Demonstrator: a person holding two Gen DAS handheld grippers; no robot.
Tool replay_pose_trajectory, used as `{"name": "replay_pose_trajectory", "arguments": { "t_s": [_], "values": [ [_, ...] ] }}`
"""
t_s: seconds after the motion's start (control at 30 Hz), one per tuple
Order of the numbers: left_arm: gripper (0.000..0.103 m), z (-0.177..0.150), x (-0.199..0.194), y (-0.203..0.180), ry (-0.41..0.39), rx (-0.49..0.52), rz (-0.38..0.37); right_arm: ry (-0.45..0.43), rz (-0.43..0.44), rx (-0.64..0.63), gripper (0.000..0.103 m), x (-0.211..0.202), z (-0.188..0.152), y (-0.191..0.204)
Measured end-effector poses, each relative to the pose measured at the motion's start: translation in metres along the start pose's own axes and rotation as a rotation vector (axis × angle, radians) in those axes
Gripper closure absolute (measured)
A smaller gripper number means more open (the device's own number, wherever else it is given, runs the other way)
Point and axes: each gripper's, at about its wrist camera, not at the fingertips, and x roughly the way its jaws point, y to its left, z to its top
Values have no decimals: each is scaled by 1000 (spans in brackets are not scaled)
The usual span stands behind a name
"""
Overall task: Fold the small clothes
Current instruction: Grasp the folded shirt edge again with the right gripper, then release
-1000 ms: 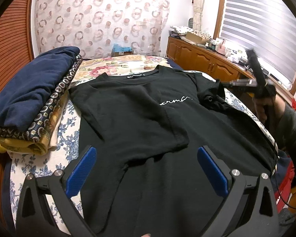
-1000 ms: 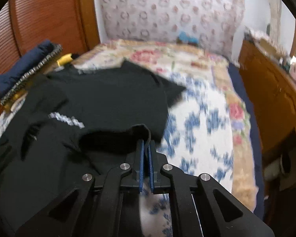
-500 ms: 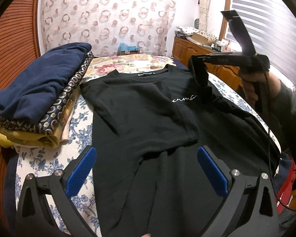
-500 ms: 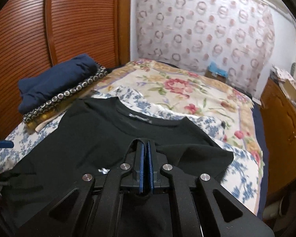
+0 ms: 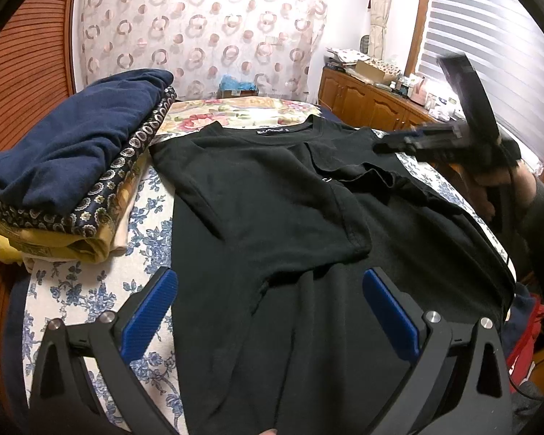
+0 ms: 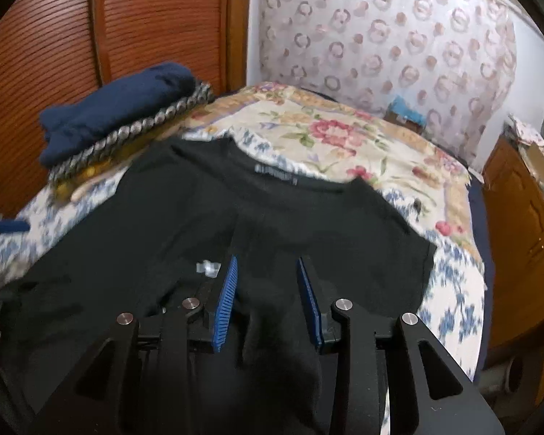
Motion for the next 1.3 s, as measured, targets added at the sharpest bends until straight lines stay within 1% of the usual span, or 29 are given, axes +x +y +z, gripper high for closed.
{"name": "replay_pose_trajectory", "arguments": {
  "t_s": [0.13,0.27,0.37,0.43,0.5,0.63,0.73,0.87,0.97,1.03,1.1,1.3],
  "values": [
    [0,0,3,-3,4,7,-4,66,0,32,70,9,-27,-9],
    [0,-1,6,-5,10,11,-1,89,7,105,70,18,-42,-24],
    [0,-1,7,-5,14,8,2,79,42,138,70,20,-45,-27],
    [0,-1,8,-4,15,7,3,75,70,133,85,19,-46,-24],
    [0,-1,7,-4,14,7,4,53,90,117,91,13,-46,-18],
    [0,-1,6,-2,13,4,8,-13,106,96,94,-12,-49,-8],
    [0,-2,5,0,9,-1,12,-47,123,78,94,-31,-55,1],
    [0,-2,4,3,6,-9,16,-42,140,61,93,-46,-65,9],
    [0,-1,4,5,5,-10,21,-14,149,55,87,-45,-73,15],
    [0,0,4,7,5,-7,27,4,133,46,73,-44,-78,17],
    [0,2,3,9,0,-7,34,12,108,55,66,-45,-82,16],
    [0,20,3,26,-26,-2,37,-9,86,91,57,-47,-84,2]
  ]
}}
